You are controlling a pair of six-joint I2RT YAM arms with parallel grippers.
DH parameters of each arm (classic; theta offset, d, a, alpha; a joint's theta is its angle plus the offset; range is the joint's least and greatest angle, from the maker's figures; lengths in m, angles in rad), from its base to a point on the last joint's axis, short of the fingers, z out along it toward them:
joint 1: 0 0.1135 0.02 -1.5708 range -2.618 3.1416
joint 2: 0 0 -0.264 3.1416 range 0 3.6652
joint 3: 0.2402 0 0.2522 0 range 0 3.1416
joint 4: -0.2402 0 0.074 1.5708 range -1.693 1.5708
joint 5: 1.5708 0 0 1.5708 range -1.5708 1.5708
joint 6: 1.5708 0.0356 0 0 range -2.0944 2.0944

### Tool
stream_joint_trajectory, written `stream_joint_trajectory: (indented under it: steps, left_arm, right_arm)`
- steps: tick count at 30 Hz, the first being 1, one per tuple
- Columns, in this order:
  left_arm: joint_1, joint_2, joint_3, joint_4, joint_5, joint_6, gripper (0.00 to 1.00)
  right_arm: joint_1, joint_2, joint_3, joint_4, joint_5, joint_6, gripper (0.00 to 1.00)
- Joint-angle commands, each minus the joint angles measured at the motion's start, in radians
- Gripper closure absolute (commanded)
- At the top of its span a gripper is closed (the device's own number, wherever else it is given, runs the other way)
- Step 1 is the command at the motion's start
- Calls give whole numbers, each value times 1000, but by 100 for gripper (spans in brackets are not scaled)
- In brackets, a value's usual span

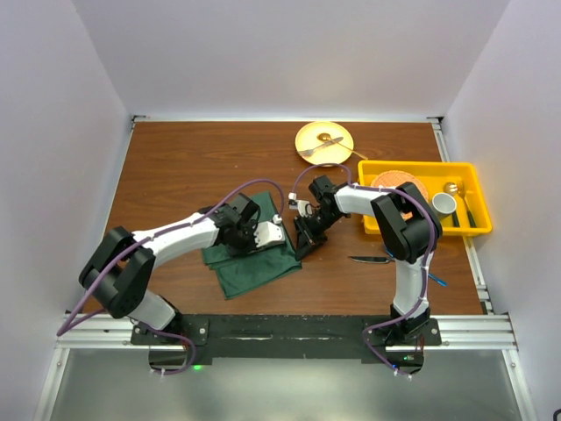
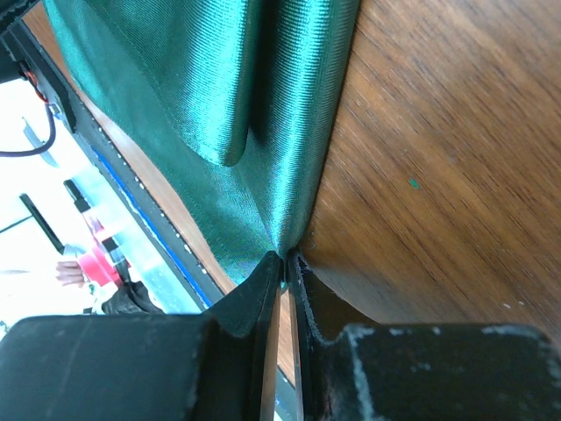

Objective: Fold the napkin into a case and place the utensils inside
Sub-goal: Smooth out the square-folded napkin at the center of the board.

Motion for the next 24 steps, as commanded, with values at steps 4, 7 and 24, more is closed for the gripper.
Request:
stream_joint_trajectory:
  steps: [4, 7, 24]
  left_arm:
    - [-4, 22, -14, 27, 34, 22, 59]
    - [-4, 31, -21, 25, 52, 19, 58]
    - [-3, 17, 29, -31, 107, -9, 57]
  right_arm:
    - [5, 23, 9, -8, 28, -23, 88]
    - [5, 23, 9, -6, 28, -24, 88]
    - [5, 31, 13, -6, 33, -24, 89]
